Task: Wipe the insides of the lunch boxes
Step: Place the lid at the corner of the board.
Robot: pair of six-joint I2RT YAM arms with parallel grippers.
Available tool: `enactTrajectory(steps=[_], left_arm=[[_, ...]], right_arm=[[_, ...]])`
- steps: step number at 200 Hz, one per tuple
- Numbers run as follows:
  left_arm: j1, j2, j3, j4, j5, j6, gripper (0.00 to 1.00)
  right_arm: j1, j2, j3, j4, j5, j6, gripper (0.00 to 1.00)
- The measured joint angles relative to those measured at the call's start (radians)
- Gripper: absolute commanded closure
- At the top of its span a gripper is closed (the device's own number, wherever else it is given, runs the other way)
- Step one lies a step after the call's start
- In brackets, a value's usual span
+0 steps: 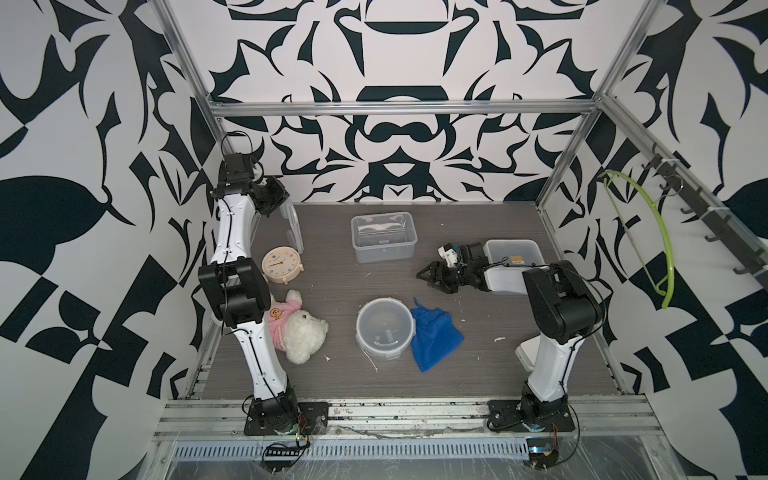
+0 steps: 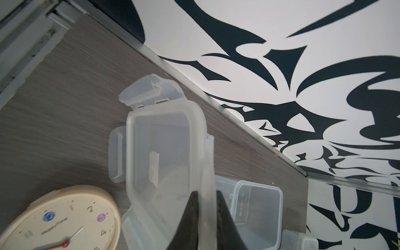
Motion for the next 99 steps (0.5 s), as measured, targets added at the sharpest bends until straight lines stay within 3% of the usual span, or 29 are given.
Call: enactTrajectory(steps=[42, 65, 99], left_arm=[[-0.13, 0.139, 0.044, -0.032, -0.035, 0.046, 0.57], [-0.17, 0.182, 0.011, -0.058, -0.044, 0.043, 0.53], [-0.158, 0.182, -0.046, -0.038, -0.028, 0.029, 0.5]], right_arm=[[0.0, -0.001, 0.0, -0.002, 0.002, 0.0, 0.31], [0.0, -0.005, 0.0, -0.008, 0.011, -0.001, 0.31], [0.0, -0.006, 0.0, -0.01, 0.014, -0.001, 0.31]])
